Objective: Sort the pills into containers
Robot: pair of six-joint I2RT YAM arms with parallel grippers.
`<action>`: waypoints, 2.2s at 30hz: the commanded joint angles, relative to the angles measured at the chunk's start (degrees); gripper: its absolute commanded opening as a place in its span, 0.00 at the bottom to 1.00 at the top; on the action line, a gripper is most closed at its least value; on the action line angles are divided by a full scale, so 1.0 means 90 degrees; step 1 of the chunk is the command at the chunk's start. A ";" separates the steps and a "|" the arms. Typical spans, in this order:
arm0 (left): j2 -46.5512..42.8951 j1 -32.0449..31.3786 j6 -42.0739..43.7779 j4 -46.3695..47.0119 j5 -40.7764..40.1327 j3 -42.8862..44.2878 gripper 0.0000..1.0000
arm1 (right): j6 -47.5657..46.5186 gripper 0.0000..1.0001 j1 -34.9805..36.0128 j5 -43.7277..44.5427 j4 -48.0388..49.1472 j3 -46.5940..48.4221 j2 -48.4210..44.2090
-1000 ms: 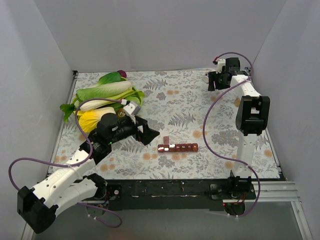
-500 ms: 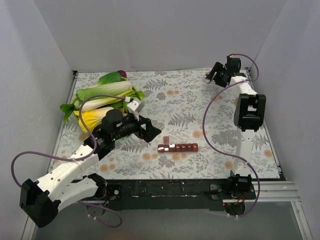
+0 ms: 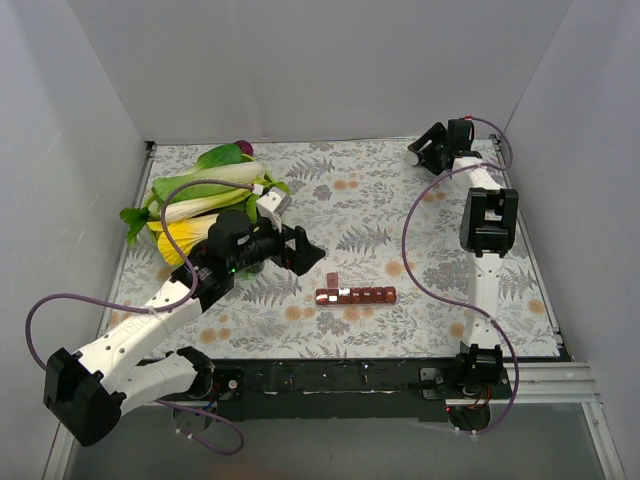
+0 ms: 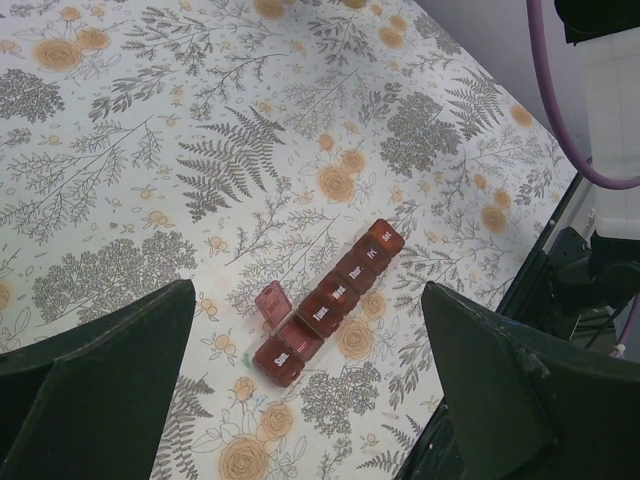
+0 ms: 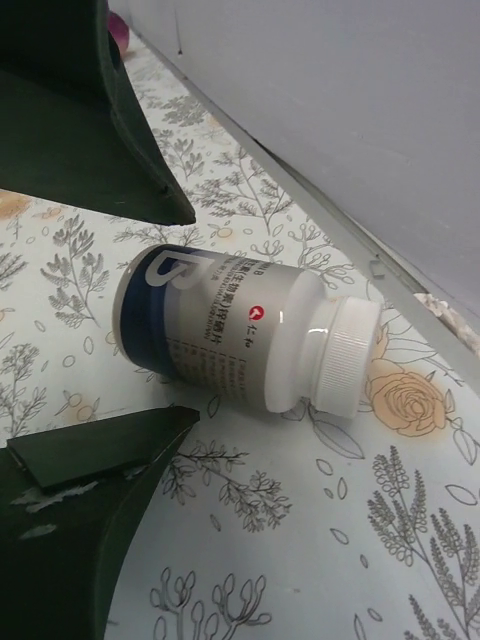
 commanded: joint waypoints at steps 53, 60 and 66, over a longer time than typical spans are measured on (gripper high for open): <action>0.2773 0.0033 -0.4267 0.2960 0.1228 0.0349 0.98 | -1.1194 0.20 0.0017 -0.6423 -0.4295 -0.7013 -0.7303; 0.3762 0.0023 -0.5117 0.4191 0.2058 0.0545 0.95 | -1.1509 0.20 0.0661 -0.6376 -0.4630 -0.7148 -0.7576; 0.3948 -0.0172 -0.5020 0.3870 0.2323 0.0712 0.86 | -1.1040 0.21 0.0974 -0.6249 -0.4112 -0.7217 -0.7733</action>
